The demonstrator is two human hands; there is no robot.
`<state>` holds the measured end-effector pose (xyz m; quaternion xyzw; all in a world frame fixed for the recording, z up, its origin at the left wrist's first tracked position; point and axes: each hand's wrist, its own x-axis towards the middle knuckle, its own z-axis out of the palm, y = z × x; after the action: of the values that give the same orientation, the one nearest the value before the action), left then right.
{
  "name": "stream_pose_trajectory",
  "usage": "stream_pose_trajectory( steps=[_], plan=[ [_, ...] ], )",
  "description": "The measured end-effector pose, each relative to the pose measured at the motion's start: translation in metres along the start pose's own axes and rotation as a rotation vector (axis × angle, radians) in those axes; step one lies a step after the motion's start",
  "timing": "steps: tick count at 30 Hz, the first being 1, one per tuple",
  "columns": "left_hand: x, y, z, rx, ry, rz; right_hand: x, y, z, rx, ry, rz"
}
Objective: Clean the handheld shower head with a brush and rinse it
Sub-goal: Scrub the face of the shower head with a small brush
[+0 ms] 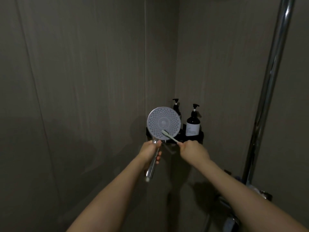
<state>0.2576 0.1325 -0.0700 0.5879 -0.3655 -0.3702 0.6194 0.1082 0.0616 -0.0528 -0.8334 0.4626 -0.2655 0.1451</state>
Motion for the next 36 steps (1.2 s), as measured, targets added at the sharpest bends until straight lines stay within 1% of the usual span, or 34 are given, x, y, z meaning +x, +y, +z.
stream_pose_trajectory(
  steps=[3, 4, 6, 9, 10, 12, 14, 16, 18, 20, 23, 27, 29, 32, 35, 36],
  plan=[
    [-0.001, -0.006, 0.0, 0.021, -0.007, -0.025, 0.012, 0.007, -0.014, 0.091, 0.035, 0.115],
    [-0.001, -0.007, 0.002, 0.025, -0.007, -0.031, 0.017, 0.009, -0.019, 0.119, 0.058, 0.127],
    [-0.001, -0.007, 0.006, 0.022, -0.014, -0.035, 0.02, 0.003, -0.019, 0.139, 0.055, 0.098],
    [-0.001, -0.007, 0.009, 0.063, -0.043, -0.031, 0.01, -0.017, 0.0, 0.072, -0.051, 0.013],
    [-0.001, -0.007, 0.009, 0.079, -0.054, -0.033, 0.009, -0.018, 0.002, 0.056, -0.055, 0.007],
    [-0.003, -0.006, 0.01, 0.101, -0.067, -0.032, 0.014, -0.018, -0.012, 0.072, -0.016, 0.087],
    [-0.004, -0.002, 0.012, 0.121, -0.068, -0.026, 0.022, -0.016, -0.026, 0.143, 0.054, 0.135],
    [-0.004, 0.001, 0.015, 0.125, -0.065, -0.018, 0.021, -0.023, -0.026, 0.132, 0.056, 0.098],
    [-0.004, 0.002, 0.014, 0.129, -0.069, -0.012, 0.02, -0.028, -0.012, 0.08, 0.017, 0.025],
    [-0.007, 0.001, 0.011, 0.16, -0.079, -0.014, 0.019, -0.027, -0.016, 0.058, 0.027, 0.071],
    [-0.01, 0.0, 0.008, 0.201, -0.089, -0.006, 0.028, -0.014, -0.032, 0.117, 0.086, 0.153],
    [-0.009, -0.003, 0.013, 0.155, -0.079, -0.018, 0.014, -0.02, -0.005, 0.081, 0.021, 0.045],
    [-0.009, -0.002, 0.013, 0.122, -0.068, -0.021, 0.014, -0.014, -0.005, 0.077, 0.012, 0.082],
    [-0.008, 0.003, 0.01, 0.086, -0.026, -0.014, 0.015, -0.001, -0.016, 0.149, 0.05, 0.151],
    [-0.004, 0.006, 0.008, 0.019, 0.006, -0.012, 0.006, -0.002, -0.008, 0.113, 0.003, 0.08],
    [-0.004, 0.008, 0.007, -0.008, -0.002, -0.018, 0.005, -0.001, -0.006, 0.117, 0.017, 0.064]
  ],
)
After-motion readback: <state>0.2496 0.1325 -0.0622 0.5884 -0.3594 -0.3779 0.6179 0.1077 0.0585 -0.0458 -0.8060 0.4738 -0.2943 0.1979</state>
